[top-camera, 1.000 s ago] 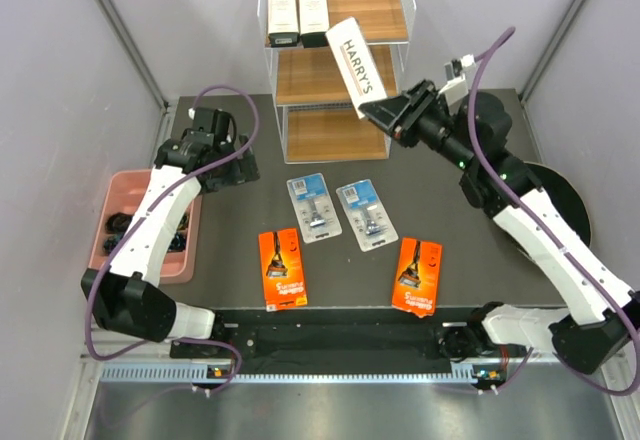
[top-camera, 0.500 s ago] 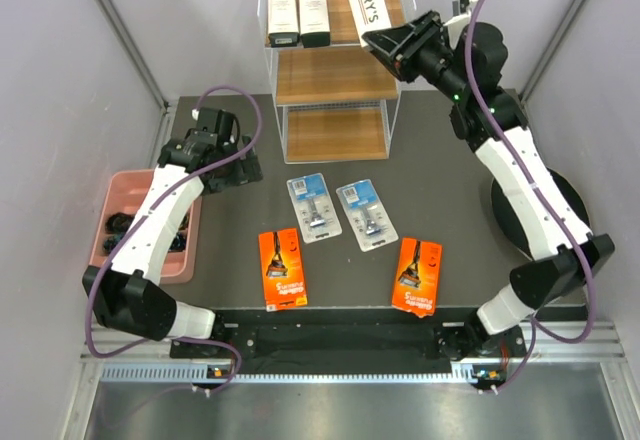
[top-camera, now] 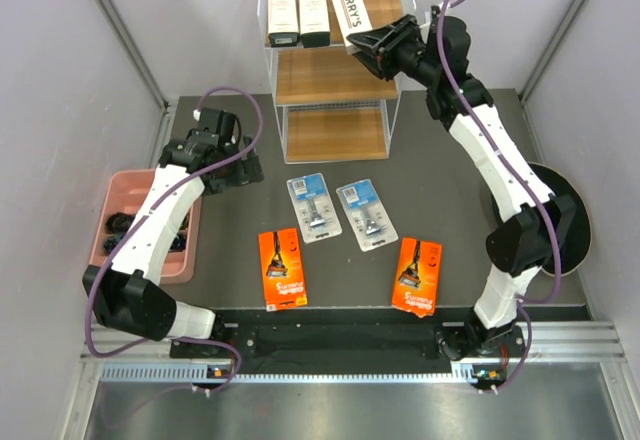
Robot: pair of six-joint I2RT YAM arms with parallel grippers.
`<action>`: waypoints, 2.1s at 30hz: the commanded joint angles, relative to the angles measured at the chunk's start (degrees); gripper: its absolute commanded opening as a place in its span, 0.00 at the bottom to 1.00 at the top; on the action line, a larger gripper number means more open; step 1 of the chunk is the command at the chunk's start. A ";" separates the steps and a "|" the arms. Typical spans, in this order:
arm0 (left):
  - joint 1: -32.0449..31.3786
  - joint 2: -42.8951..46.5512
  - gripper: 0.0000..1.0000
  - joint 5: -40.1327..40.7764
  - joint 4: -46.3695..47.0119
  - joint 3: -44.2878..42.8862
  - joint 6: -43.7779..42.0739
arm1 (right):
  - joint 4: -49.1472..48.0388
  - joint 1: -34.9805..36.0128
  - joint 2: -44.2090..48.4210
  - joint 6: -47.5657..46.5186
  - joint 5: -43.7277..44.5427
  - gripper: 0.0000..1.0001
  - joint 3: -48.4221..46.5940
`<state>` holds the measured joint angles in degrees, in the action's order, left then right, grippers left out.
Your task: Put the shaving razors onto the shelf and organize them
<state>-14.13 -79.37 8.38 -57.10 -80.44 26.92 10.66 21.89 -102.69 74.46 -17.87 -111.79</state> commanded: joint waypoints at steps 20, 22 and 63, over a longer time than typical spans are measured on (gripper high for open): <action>-3.18 0.98 0.99 0.32 -0.90 -5.42 0.77 | -7.49 2.54 -4.09 6.84 -1.64 0.26 -4.49; -3.62 0.98 0.99 0.32 -0.82 -6.30 0.68 | -7.49 2.89 -4.27 6.93 -1.82 0.31 -4.49; -15.40 -22.84 0.34 -27.46 41.81 -40.66 3.32 | -3.71 0.79 8.47 -1.68 -8.41 0.97 2.36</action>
<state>-29.34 -100.14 -18.61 -20.99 -116.51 28.27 8.51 22.92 -99.70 74.65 -24.91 -110.48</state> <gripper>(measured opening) 0.343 0.969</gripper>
